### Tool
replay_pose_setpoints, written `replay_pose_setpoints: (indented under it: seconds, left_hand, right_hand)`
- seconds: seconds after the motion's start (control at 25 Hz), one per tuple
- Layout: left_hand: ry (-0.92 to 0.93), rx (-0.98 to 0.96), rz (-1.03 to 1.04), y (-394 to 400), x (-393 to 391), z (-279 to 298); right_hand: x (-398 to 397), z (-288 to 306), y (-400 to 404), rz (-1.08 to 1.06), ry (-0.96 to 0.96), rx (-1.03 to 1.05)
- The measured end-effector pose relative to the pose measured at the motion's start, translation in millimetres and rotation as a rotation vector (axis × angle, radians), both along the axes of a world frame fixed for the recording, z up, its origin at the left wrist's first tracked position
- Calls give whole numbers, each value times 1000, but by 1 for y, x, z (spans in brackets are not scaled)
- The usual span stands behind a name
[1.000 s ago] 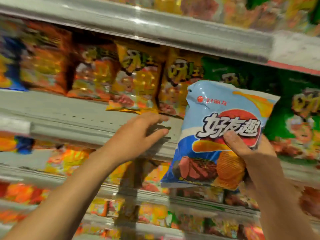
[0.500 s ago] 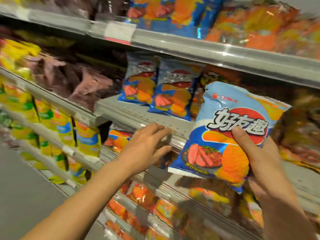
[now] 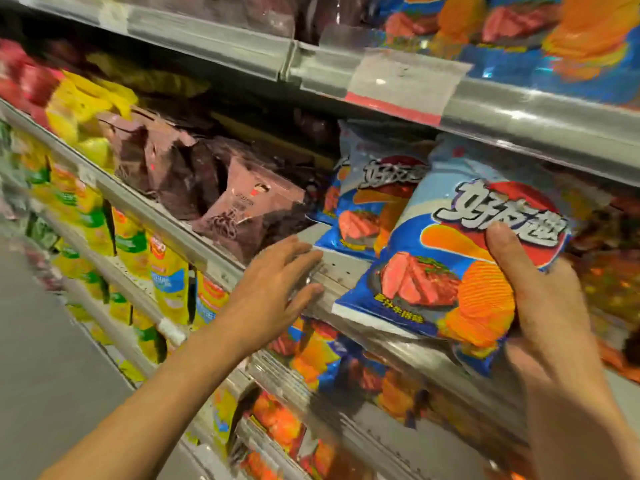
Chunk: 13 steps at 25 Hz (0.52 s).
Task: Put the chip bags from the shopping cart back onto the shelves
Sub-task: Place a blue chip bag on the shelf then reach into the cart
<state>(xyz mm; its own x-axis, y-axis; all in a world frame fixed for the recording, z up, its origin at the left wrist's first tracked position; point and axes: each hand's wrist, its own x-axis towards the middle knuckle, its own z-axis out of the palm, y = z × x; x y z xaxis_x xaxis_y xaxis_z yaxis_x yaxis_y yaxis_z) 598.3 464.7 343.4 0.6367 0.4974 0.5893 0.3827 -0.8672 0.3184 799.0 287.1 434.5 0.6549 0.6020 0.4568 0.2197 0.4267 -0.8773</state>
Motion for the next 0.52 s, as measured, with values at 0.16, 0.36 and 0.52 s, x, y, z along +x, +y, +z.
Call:
replay_pose_setpoints:
  seconds: [0.16, 0.36, 0.52]
  left_hand:
    - [-29, 112, -69, 37, -2, -4]
    - [-194, 97, -170, 45, 8, -24]
    - [-228, 86, -256, 56, 4, -33]
  right_hand:
    - [-11, 5, 46, -139, -46, -103]
    - [-28, 8, 60, -152, 39, -35]
    - [-52, 9, 51, -269, 68, -1]
